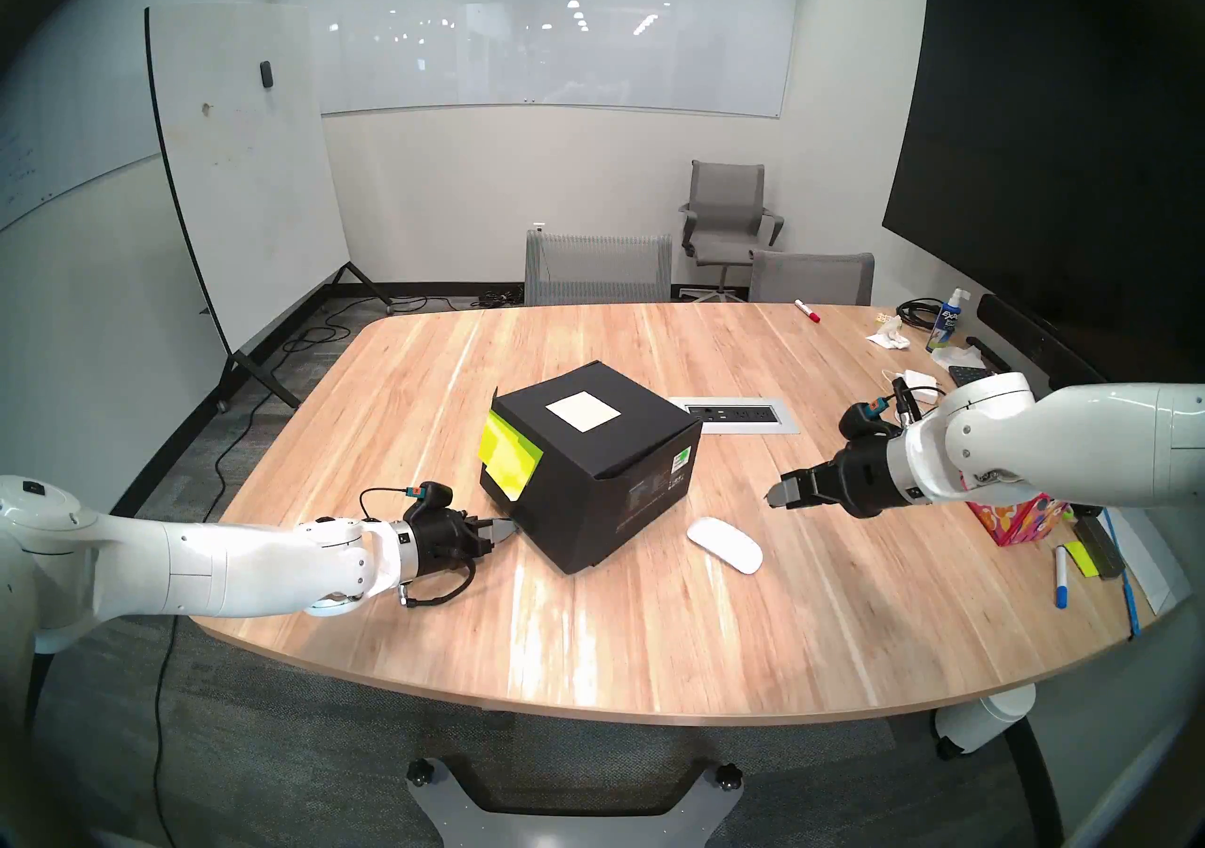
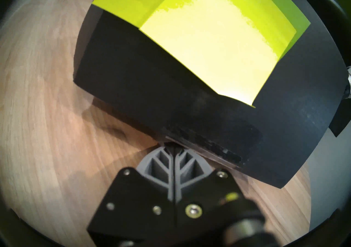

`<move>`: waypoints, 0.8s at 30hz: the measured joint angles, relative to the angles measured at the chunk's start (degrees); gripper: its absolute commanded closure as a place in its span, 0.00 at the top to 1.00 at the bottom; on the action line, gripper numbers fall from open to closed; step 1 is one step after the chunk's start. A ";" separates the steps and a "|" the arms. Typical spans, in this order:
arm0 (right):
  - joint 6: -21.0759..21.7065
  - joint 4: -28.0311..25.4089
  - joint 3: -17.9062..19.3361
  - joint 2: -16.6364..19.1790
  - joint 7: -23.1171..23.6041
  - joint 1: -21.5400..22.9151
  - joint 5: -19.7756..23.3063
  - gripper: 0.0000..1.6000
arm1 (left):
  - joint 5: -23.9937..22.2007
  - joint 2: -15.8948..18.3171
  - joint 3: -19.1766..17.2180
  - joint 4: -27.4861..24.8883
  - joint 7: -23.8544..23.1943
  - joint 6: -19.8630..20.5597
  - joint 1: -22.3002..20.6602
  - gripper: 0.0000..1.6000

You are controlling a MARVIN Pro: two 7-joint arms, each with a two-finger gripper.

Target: Open the box and place the mouse inside

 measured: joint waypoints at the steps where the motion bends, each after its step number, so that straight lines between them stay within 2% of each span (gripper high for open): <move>1: 0.00 0.00 0.00 0.00 0.00 0.00 0.00 1.00 | -0.19 -0.01 -0.11 0.10 -0.19 -0.10 0.11 0.00; 12: 0.00 0.00 0.00 0.00 0.00 0.00 0.00 1.00 | -2.28 -0.40 -1.33 0.89 -1.21 -0.83 1.15 0.00; 24: 0.00 0.00 0.00 -0.01 0.00 0.00 0.00 1.00 | -3.63 -0.21 -1.43 -0.62 -1.39 -0.77 1.22 0.00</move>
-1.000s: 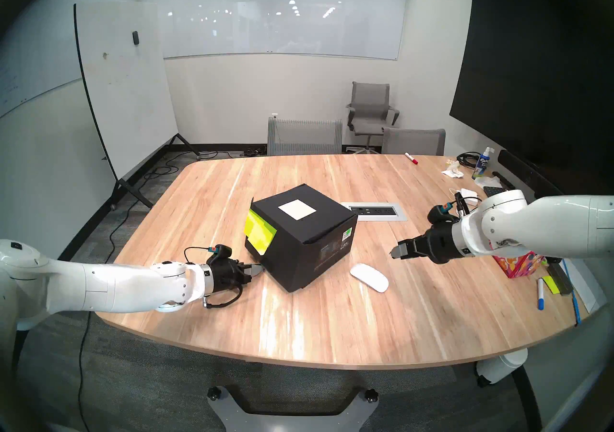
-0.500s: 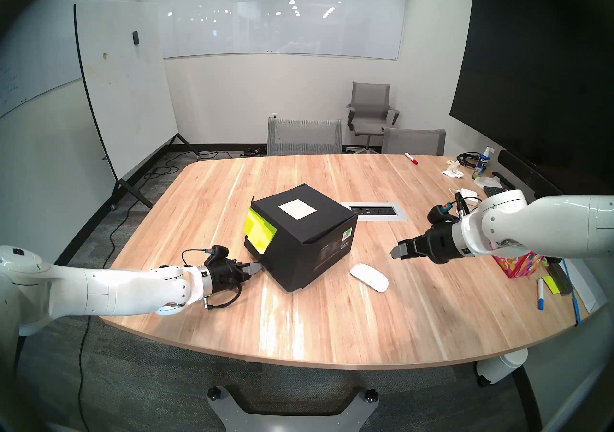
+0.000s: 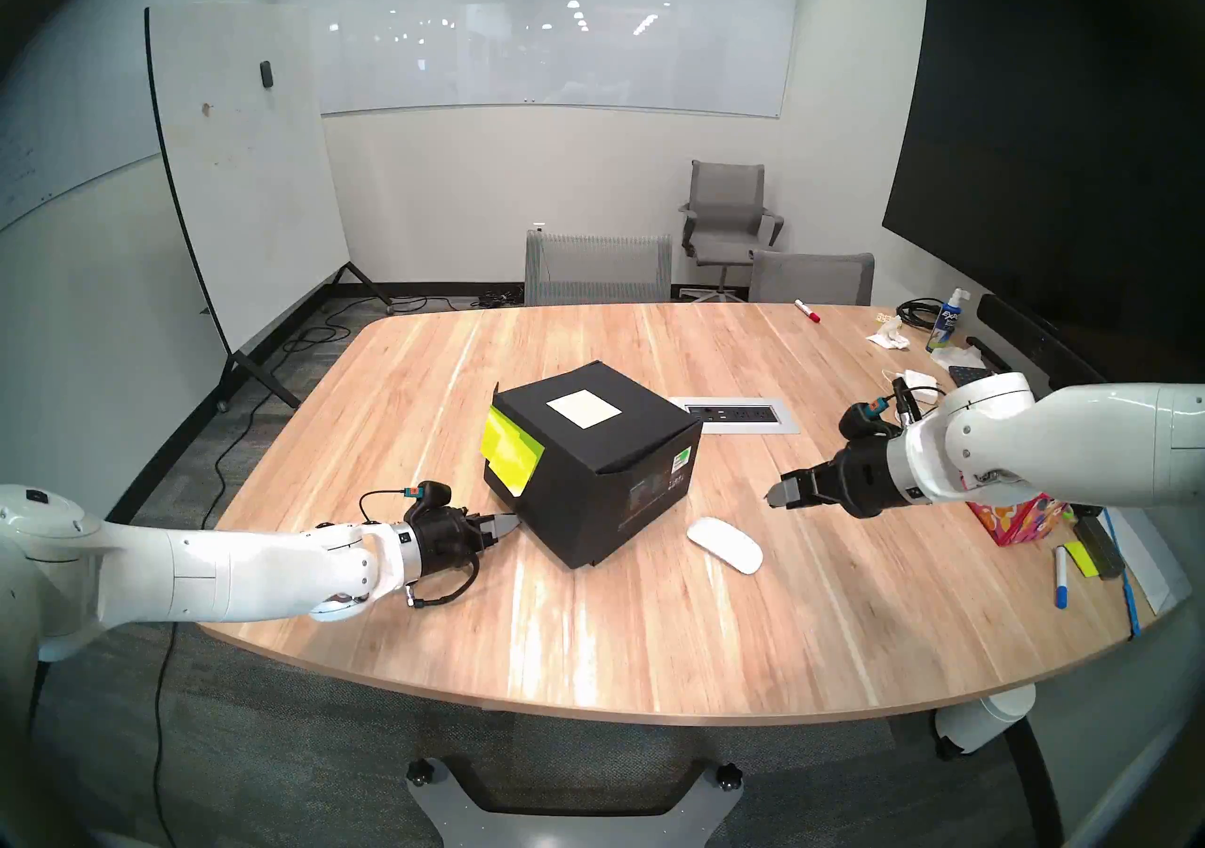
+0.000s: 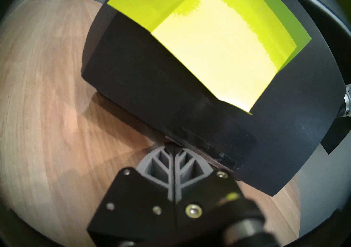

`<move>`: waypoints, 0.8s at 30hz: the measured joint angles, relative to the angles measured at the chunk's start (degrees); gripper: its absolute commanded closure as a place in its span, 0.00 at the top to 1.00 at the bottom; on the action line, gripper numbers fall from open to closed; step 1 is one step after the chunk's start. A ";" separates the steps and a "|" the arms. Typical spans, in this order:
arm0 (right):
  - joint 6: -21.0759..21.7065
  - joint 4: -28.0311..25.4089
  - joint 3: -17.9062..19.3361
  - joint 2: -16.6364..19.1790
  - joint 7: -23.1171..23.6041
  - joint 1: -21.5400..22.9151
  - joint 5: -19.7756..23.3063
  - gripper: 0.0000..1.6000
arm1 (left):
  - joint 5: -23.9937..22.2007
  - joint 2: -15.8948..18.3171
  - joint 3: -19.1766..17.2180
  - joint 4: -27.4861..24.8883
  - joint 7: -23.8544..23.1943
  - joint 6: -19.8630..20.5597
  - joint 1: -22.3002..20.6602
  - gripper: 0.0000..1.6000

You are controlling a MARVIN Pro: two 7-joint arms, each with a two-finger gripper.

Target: Open the box and place the mouse inside

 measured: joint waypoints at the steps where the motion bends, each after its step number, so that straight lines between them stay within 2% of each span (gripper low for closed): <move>1: 0.00 0.00 0.00 0.00 0.00 0.00 0.00 1.00 | -0.06 0.09 0.00 -0.16 -0.02 0.02 -0.01 0.00; 24: 0.00 0.00 0.00 0.00 0.00 0.00 0.00 1.00 | -1.02 2.85 -0.04 -3.07 -0.68 1.95 -1.01 0.00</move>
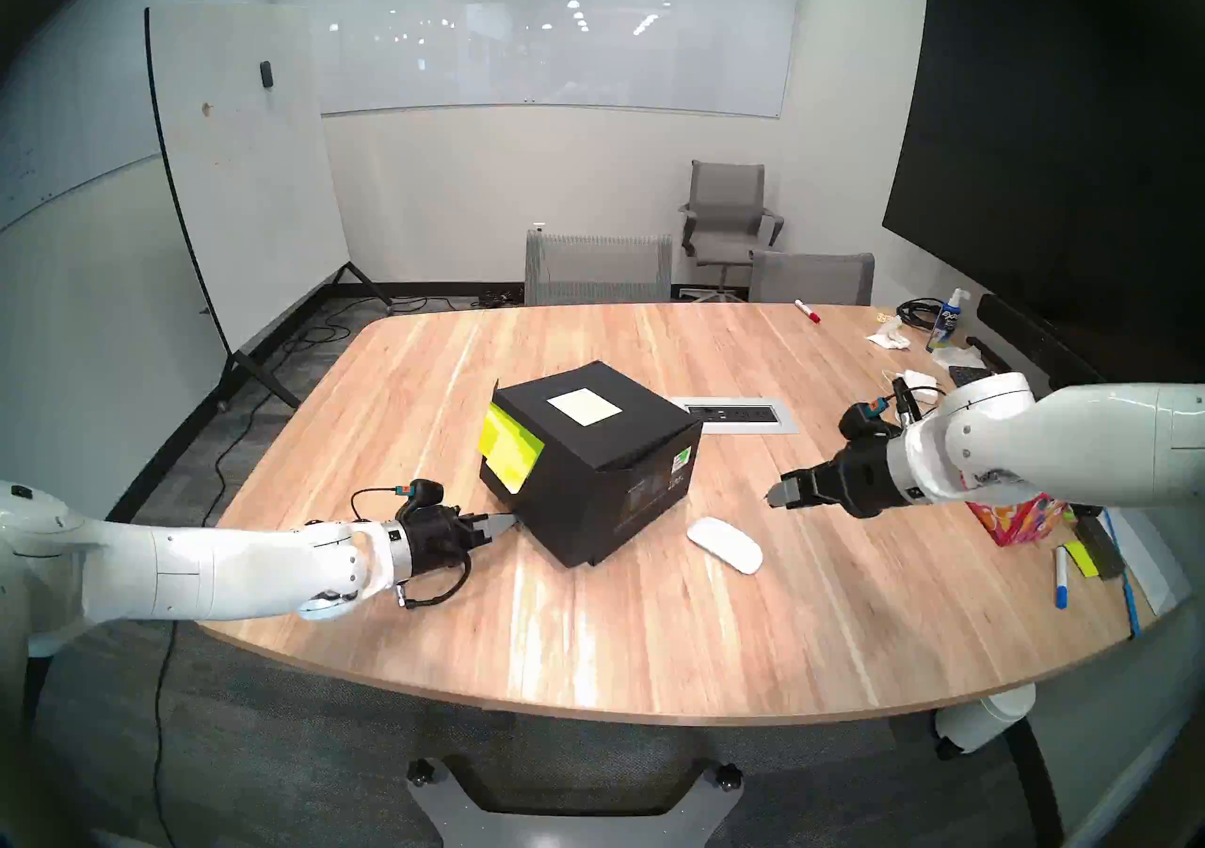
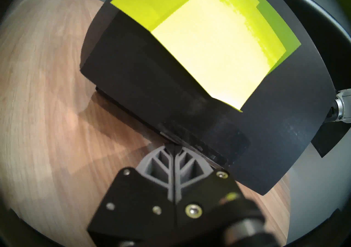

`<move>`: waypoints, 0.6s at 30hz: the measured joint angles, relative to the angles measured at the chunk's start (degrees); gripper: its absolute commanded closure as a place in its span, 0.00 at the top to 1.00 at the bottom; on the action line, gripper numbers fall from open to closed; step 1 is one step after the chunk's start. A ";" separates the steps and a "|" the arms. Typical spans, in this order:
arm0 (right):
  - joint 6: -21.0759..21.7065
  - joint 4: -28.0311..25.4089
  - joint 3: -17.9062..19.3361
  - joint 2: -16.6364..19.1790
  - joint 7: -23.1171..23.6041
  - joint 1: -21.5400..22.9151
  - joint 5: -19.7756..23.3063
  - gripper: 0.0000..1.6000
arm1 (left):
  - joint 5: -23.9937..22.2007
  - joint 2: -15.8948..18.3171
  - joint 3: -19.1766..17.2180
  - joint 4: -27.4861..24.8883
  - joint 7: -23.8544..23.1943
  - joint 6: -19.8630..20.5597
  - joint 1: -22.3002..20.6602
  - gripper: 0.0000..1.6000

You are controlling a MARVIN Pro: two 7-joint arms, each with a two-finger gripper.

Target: Open the box and place the mouse inside

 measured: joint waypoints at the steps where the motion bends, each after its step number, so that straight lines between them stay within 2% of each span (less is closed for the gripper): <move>1: 0.00 0.00 0.00 0.00 0.00 0.00 0.00 1.00 | -0.04 0.05 -0.01 -0.08 0.01 0.06 -0.03 0.00; 18: 0.00 0.00 0.00 0.00 0.00 0.00 0.00 1.00 | -1.02 0.98 -0.62 -2.40 0.38 0.05 -0.81 0.00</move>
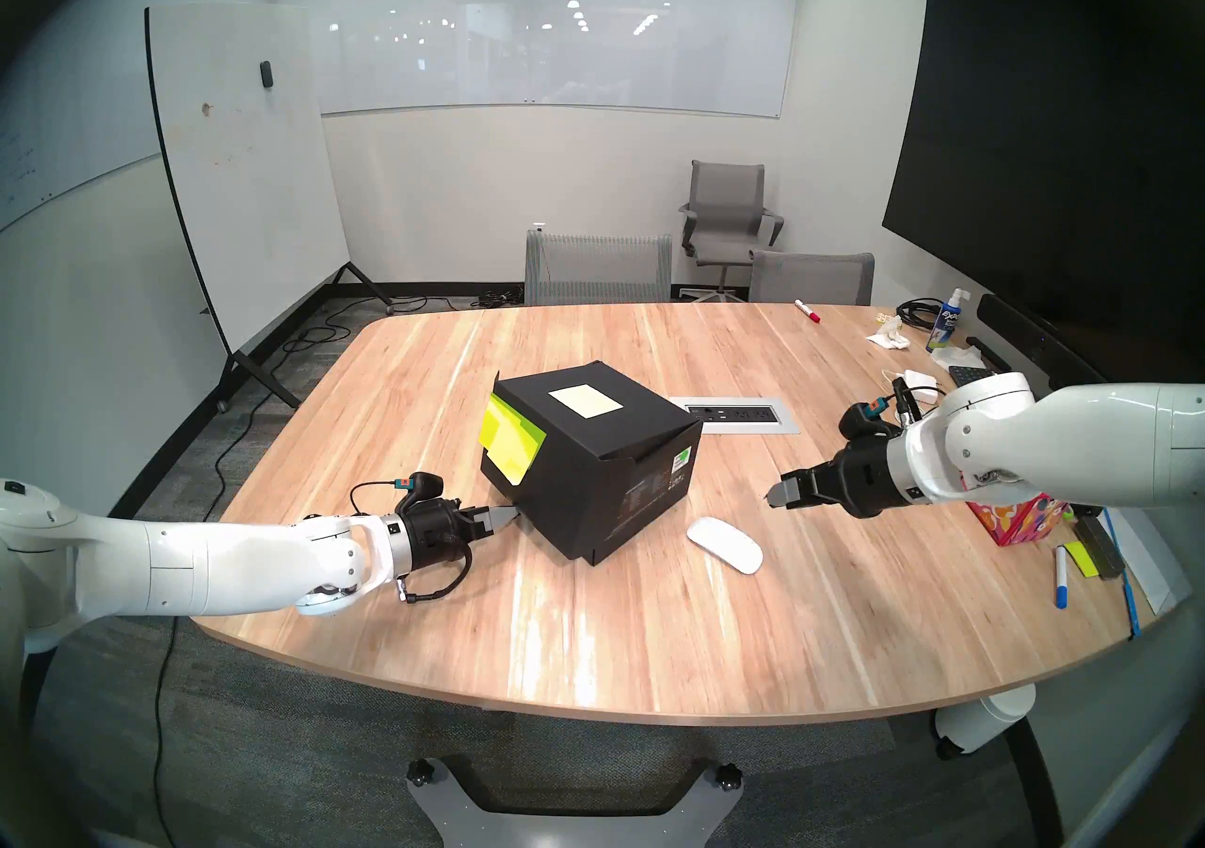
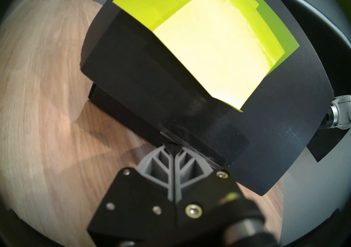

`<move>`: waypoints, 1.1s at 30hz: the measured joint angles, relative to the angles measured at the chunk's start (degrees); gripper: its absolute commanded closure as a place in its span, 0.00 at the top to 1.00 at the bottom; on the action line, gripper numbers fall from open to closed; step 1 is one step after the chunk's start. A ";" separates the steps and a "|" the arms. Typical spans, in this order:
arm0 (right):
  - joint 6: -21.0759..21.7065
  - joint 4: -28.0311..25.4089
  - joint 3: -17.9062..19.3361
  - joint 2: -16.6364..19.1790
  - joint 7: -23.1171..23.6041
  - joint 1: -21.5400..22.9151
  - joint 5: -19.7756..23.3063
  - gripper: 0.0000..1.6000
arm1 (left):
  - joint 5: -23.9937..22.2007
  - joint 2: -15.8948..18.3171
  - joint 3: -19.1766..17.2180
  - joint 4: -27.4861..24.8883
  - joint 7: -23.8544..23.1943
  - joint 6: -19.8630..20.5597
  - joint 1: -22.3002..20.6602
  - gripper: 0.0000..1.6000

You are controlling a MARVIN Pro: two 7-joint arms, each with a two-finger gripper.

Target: Open the box and place the mouse inside

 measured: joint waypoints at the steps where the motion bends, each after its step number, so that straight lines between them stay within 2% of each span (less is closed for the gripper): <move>1: 0.00 0.00 0.00 0.00 0.00 0.00 0.00 1.00 | -0.05 0.06 -0.04 -0.16 0.03 0.00 -0.05 0.00; 33: 0.00 0.00 0.00 0.00 0.01 -0.01 0.00 1.00 | -2.14 3.38 -0.98 -7.07 1.28 0.28 -2.38 0.00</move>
